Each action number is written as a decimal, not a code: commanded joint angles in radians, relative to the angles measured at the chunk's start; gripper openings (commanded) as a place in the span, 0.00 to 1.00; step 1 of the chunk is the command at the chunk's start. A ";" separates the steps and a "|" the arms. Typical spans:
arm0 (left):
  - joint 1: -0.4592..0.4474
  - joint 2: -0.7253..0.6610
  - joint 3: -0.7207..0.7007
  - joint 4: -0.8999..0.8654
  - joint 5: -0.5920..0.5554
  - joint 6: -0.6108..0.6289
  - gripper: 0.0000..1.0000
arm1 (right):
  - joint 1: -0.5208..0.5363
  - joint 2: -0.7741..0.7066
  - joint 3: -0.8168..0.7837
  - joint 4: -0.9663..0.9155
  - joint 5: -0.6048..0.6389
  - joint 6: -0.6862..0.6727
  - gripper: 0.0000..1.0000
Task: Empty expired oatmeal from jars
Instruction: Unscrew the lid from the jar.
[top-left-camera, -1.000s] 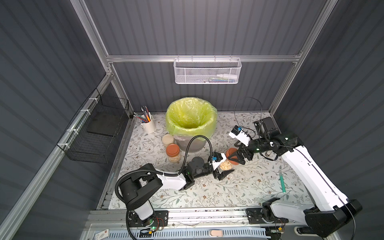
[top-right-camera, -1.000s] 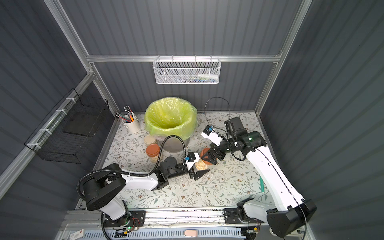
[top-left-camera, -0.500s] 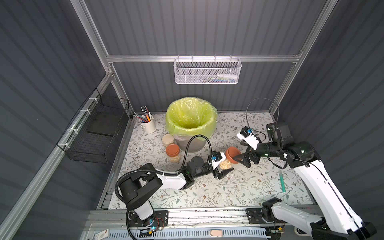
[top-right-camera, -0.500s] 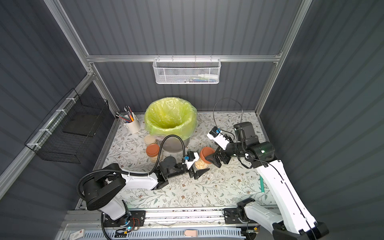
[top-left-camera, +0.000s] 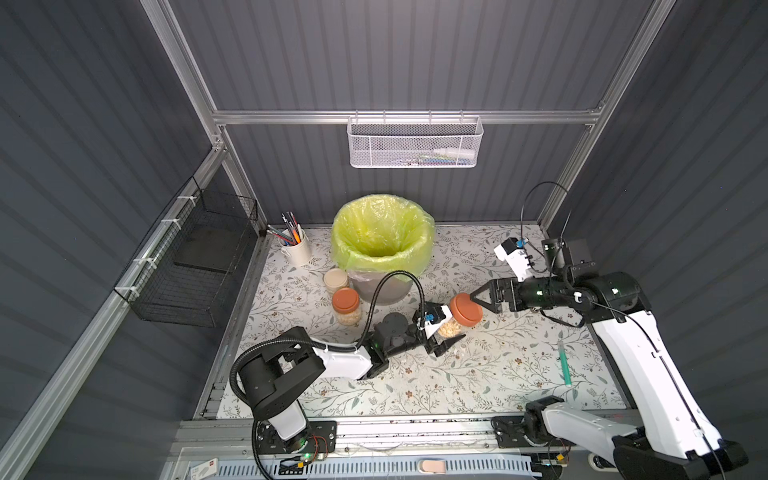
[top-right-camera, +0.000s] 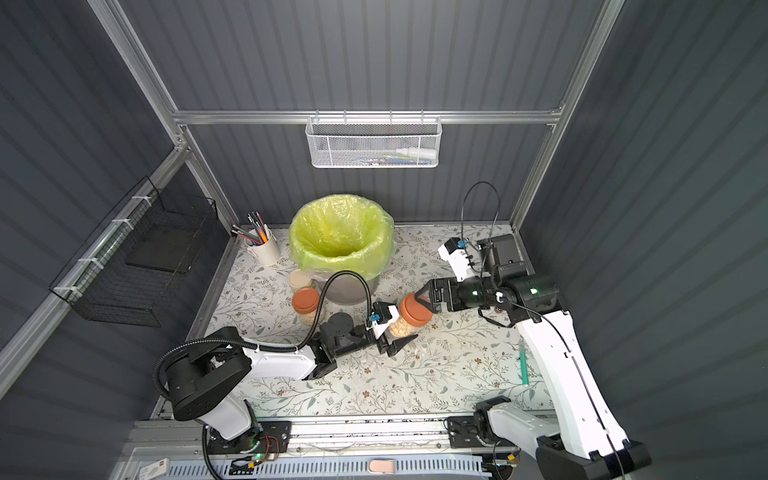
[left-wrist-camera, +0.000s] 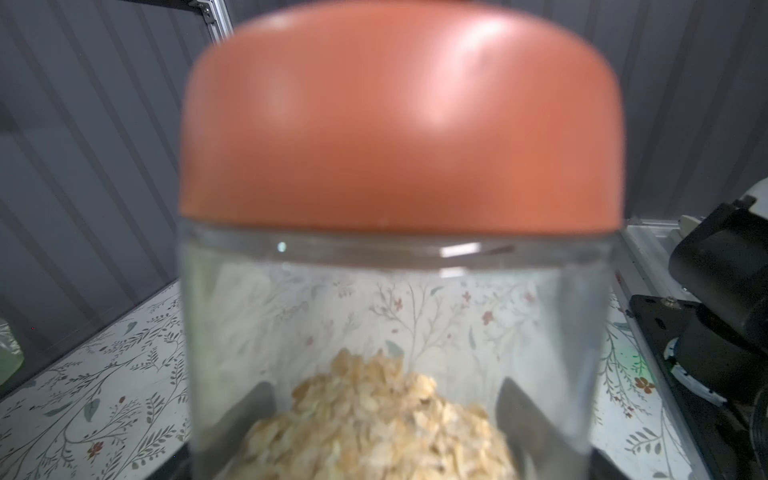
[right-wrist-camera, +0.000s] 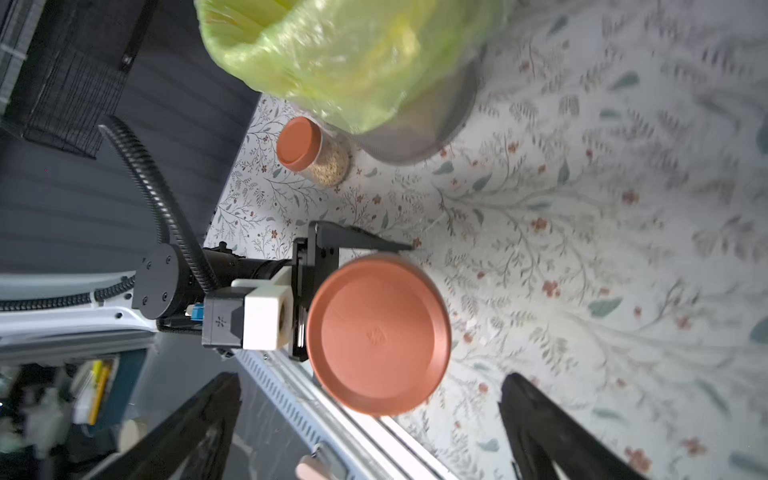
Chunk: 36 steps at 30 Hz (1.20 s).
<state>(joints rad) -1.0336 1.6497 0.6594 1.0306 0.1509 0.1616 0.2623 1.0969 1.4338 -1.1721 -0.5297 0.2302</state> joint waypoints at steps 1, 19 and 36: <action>-0.003 -0.036 0.014 0.069 -0.034 0.042 0.31 | 0.000 -0.009 0.016 -0.092 0.041 0.306 0.98; -0.003 -0.031 0.017 0.074 -0.028 0.035 0.31 | 0.127 0.145 0.081 -0.107 0.119 0.505 0.95; -0.003 -0.032 0.011 0.094 -0.020 0.025 0.31 | 0.179 0.244 0.121 -0.115 0.143 0.468 0.99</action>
<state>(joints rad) -1.0336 1.6497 0.6594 1.0172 0.1307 0.1806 0.4305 1.3300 1.5269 -1.2587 -0.4088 0.7158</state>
